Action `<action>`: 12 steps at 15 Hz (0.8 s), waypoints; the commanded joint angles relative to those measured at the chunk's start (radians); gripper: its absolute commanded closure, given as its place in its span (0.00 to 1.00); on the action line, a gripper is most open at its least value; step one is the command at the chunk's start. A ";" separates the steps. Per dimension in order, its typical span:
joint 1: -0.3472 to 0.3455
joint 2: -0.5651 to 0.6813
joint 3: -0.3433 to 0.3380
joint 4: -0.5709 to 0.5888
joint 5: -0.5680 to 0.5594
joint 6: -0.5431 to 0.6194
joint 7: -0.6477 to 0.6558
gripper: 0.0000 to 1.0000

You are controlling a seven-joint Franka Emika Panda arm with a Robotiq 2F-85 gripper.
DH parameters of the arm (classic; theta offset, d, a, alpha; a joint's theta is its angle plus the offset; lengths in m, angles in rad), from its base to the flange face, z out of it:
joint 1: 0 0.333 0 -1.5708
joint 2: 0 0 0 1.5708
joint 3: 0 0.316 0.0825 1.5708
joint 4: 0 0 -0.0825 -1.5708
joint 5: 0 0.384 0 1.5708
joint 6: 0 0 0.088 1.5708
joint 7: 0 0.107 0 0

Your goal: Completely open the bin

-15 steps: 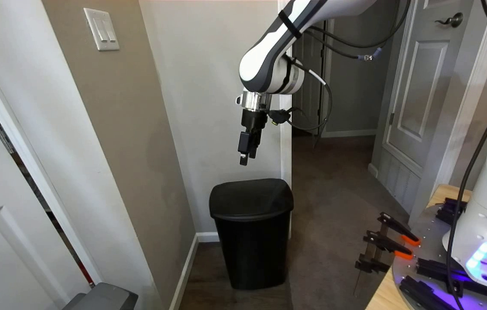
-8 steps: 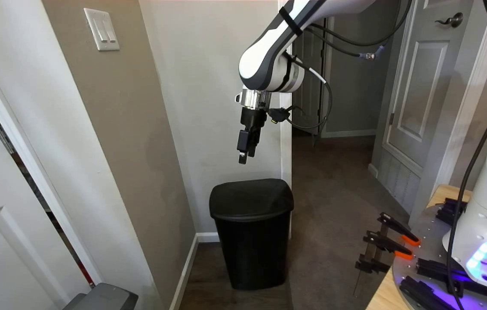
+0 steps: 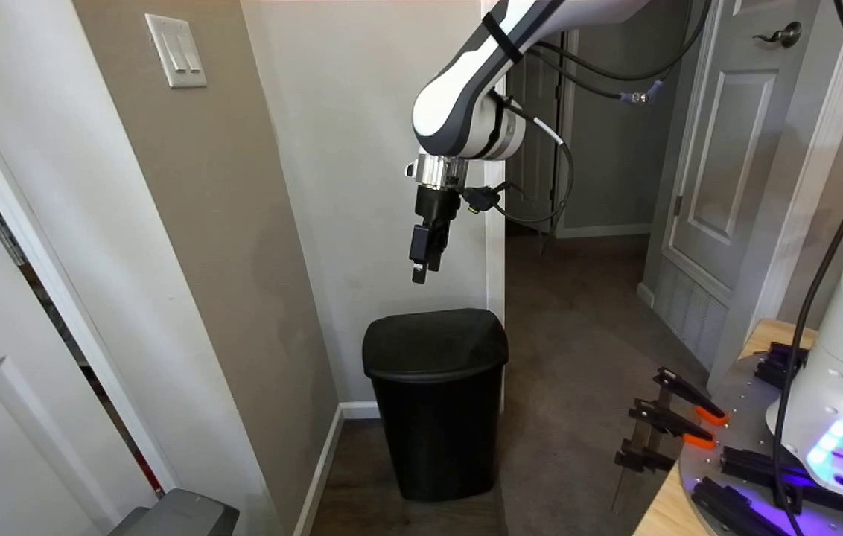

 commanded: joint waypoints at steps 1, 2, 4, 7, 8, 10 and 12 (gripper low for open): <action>-0.039 0.102 0.027 0.136 -0.095 -0.042 -0.013 0.00; -0.043 0.144 0.029 0.189 -0.130 -0.050 -0.021 0.00; -0.046 0.241 0.038 0.307 -0.190 -0.063 -0.033 0.00; -0.034 0.371 0.045 0.456 -0.296 -0.099 -0.035 0.00; -0.028 0.406 0.045 0.496 -0.333 -0.113 -0.038 0.00; -0.009 0.473 0.036 0.565 -0.419 -0.124 -0.031 0.00; 0.004 0.528 0.033 0.617 -0.482 -0.127 -0.030 0.00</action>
